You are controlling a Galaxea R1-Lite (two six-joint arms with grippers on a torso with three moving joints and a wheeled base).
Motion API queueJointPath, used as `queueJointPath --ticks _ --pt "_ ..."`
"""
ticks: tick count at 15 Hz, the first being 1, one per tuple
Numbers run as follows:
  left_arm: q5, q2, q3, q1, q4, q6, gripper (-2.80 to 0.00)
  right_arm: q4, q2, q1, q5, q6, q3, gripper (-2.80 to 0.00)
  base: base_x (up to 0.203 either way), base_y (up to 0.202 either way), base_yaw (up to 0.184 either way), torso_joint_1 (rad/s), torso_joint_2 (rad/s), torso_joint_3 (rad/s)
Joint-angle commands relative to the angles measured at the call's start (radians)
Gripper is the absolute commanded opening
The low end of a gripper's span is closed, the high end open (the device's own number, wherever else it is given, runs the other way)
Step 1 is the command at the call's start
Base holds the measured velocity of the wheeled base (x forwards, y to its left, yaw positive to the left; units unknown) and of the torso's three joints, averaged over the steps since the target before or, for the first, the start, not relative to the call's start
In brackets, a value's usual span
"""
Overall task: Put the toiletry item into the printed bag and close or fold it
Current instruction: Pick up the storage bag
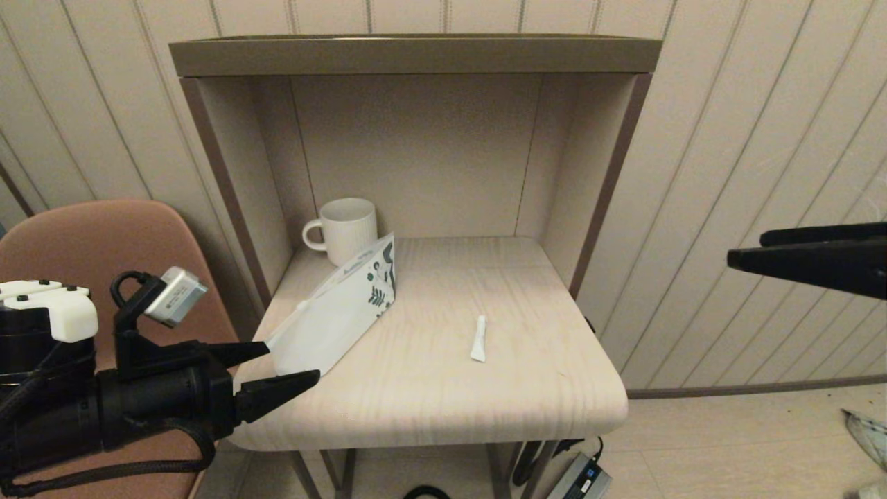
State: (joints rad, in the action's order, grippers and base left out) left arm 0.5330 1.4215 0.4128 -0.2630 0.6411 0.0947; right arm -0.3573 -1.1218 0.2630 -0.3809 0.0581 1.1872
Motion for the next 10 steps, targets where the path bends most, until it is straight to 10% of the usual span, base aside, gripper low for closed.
queueJointPath --ticks 1,10 --pt "0.004 0.029 -0.002 -0.001 0.005 0.0 0.0 0.0 -0.014 0.002 -0.003 0.0 -0.001 0.0 0.0 0.0 0.0 0.0 0.0 0.0" --pt "0.004 0.065 0.003 -0.013 0.031 0.0 0.0 0.026 -0.026 0.001 -0.024 -0.001 -0.009 0.0 0.0 0.0 0.0 0.0 0.0 0.0"
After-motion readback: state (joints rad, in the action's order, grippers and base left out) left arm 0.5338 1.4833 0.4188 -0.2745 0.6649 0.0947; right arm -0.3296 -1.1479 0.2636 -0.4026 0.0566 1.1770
